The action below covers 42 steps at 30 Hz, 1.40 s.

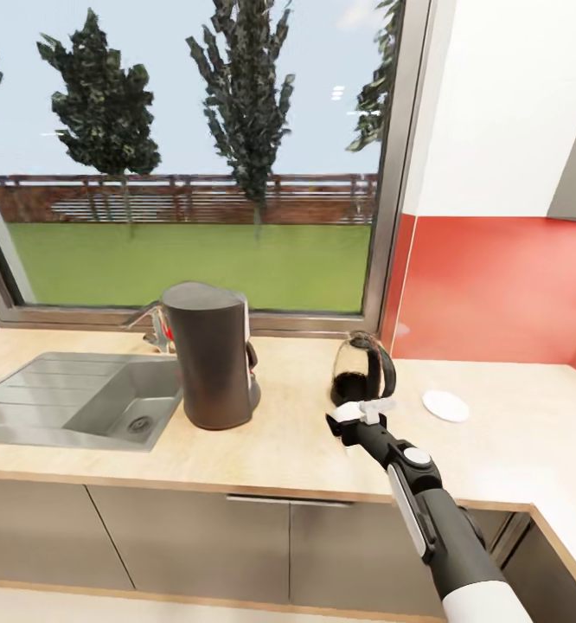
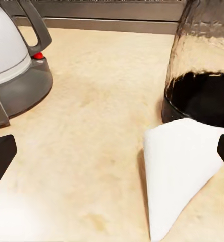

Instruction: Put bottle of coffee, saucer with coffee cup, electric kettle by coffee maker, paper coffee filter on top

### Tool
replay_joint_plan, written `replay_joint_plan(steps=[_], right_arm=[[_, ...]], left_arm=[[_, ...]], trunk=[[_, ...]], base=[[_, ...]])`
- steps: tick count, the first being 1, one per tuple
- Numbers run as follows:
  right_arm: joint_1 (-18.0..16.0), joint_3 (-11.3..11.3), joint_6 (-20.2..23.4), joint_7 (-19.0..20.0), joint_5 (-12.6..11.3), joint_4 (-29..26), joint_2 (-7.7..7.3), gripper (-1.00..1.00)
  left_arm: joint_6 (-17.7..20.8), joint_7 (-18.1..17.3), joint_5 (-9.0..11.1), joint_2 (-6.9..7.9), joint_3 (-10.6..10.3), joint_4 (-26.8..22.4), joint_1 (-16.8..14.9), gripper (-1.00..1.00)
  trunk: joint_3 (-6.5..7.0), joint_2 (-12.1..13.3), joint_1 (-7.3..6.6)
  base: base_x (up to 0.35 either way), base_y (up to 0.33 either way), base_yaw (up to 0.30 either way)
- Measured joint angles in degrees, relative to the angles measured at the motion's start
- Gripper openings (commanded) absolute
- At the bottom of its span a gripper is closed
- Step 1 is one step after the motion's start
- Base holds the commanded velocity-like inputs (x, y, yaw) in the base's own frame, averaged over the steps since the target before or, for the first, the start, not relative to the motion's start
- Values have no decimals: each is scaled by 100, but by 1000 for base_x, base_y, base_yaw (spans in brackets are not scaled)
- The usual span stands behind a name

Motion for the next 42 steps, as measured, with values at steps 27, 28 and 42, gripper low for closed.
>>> replay_joint_plan(steps=[27, 28, 42], right_arm=[[0, 19, 15, 1, 199, 268, -45, 100], [0, 21, 15, 0, 249, 277, -47, 100], [0, 29, 39, 272, 695, 355, -58, 100]], left_arm=[[-8, 0, -4, 3, -22, 0, 0, 100], [-8, 0, -4, 3, -23, 0, 0, 100], [-6, 0, -4, -29, -16, 0, 0, 100]], trunk=[[0, 1, 3], [0, 1, 3], [0, 1, 2]], base=[[91, -19, 1], [2, -2, 0], [15, 0, 0]])
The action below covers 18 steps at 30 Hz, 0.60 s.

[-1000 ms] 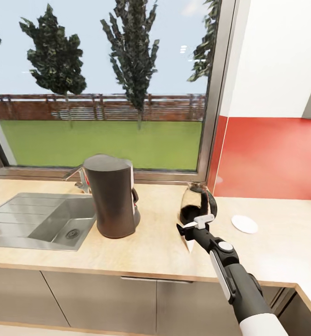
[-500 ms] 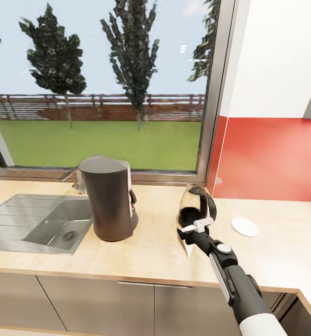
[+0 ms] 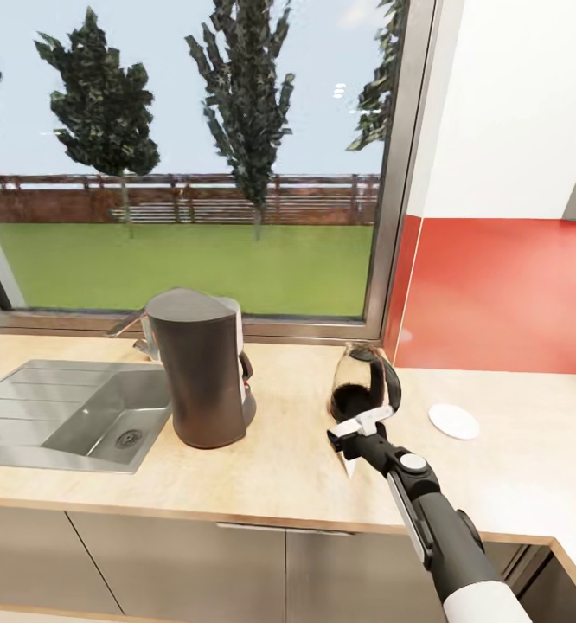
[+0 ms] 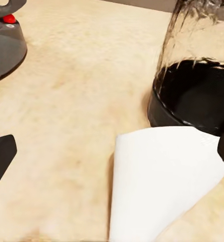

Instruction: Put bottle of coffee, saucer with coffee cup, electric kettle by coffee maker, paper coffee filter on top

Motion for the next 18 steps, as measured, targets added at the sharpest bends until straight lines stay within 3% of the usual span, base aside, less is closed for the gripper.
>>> replay_joint_plan(steps=[5, 6, 10, 18], right_arm=[[0, -10, 120, 216, 170, 28, -10, 100], [0, -15, 146, 246, 362, 27, -11, 100], [0, -15, 170, 290, 668, 25, -10, 100], [0, -20, 179, 451, 765, 21, -11, 100]], left_arm=[[-1, 0, 0, 2, 0, 0, 0, 100], [-1, 0, 0, 4, 0, 0, 0, 100], [4, 0, 0, 13, 0, 0, 0, 100], [6, 0, 0, 15, 0, 0, 0, 100]], trunk=[[0, 0, 0], [0, 0, 1], [0, 0, 1], [0, 0, 0]], base=[[44, 0, 0], [13, 0, 0], [5, 0, 0], [39, 0, 0]])
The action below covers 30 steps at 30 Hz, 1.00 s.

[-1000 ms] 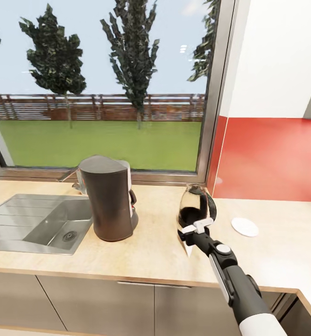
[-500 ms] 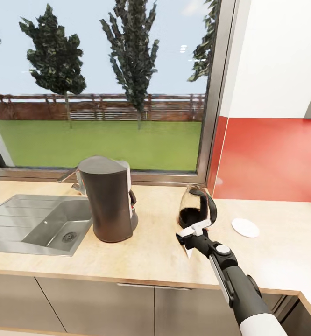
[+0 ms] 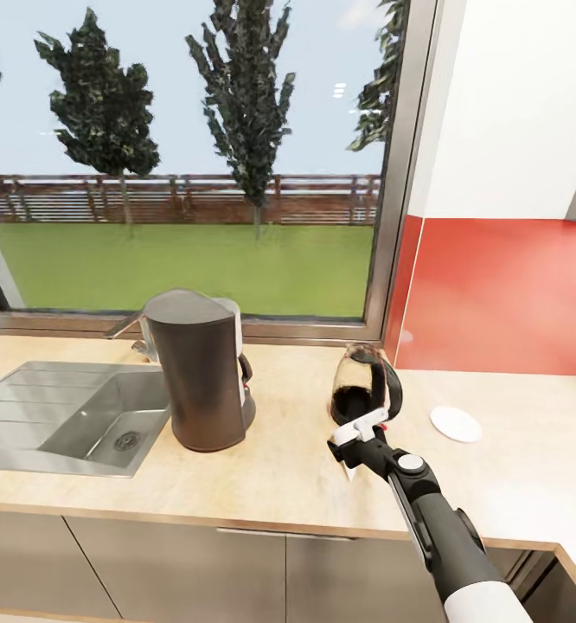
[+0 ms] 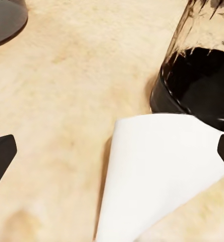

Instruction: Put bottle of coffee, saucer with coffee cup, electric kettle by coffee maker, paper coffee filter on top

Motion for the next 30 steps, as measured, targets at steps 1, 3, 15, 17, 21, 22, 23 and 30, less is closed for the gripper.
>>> replay_joint_plan(steps=[1, 3, 15, 17, 21, 22, 23, 30], right_arm=[[0, 0, 0, 4, 6, -2, 0, 100], [0, -1, 1, 11, 11, -1, -1, 100], [0, 7, 1, 15, 17, -6, -1, 100], [0, 8, 2, 15, 17, -6, -1, 100], [0, 8, 4, 15, 17, -6, -1, 100], [0, 8, 4, 17, 17, -6, -1, 100], [0, 8, 5, 18, 17, -6, -1, 100], [0, 8, 5, 16, 20, -5, -1, 100]], left_arm=[[0, 0, 0, 0, 0, 0, 0, 100], [-1, 0, 0, 3, 0, 0, 0, 100], [0, 0, 0, 15, 0, 1, 0, 100], [0, 0, 0, 16, 0, 0, 0, 100], [-4, 0, 0, 17, 0, 6, 0, 100], [-4, 0, 0, 17, 0, 7, 0, 100], [-6, 0, 0, 18, 0, 8, 0, 100], [-1, 0, 0, 23, 0, 9, 0, 100]], trunk=[[0, 0, 0], [0, 0, 0], [0, 0, 1], [0, 0, 0], [0, 0, 0], [0, 0, 0], [0, 0, 0], [0, 0, 1]], base=[[99, 0, 0], [93, 0, 0], [21, 0, 0], [79, -18, 0], [88, -39, 0], [35, -16, 0], [22, -10, 0], [6, -3, 0]])
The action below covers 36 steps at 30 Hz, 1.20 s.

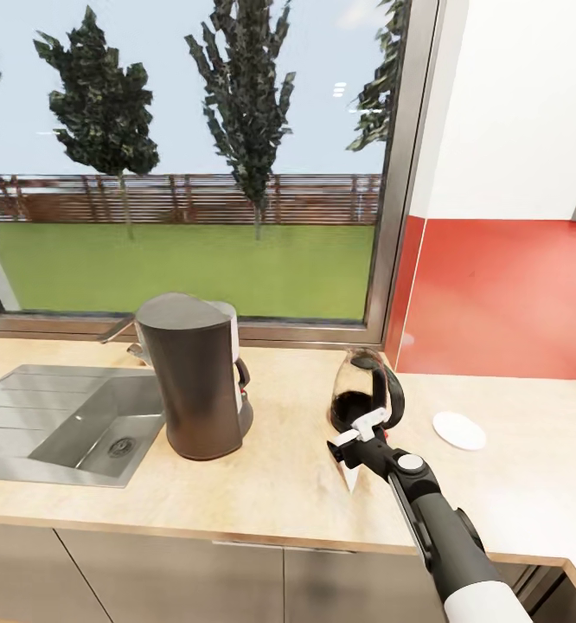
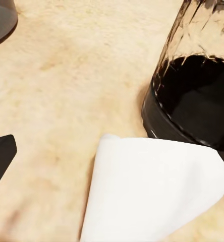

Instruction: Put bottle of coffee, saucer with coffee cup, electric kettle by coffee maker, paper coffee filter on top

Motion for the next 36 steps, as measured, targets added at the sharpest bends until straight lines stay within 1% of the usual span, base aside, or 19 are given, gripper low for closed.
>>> replay_joint_plan(steps=[5, 20, 31, 33, 35, 36], right_arm=[[0, 0, 0, 3, 5, 1, 0, 100], [0, 8, 0, 6, 11, 22, 0, 100], [0, 22, -7, 22, 7, 35, 0, 100], [0, 74, -7, 22, 6, 36, 0, 100], [0, 275, -7, 23, 4, 40, 0, 100], [0, 423, -8, 23, 3, 42, 1, 100]], left_arm=[[-4, 0, 0, 2, 0, -2, 0, 100], [1, -1, 0, -6, 0, -2, 0, 100], [1, 0, 0, -38, 0, -9, 0, 100], [1, 0, 0, -39, -2, -9, 0, 100], [1, 0, 0, -40, -1, -9, 0, 100], [1, 0, 0, -34, -2, -6, 0, 100]], trunk=[[0, -1, -1], [0, 0, -1], [0, 0, 0], [0, 0, 0], [0, 0, 0], [0, 0, 0]], base=[[28, -22, 0], [101, -75, 0], [15, -12, 0], [0, 0, 0], [0, 0, 0], [0, 0, 0]])
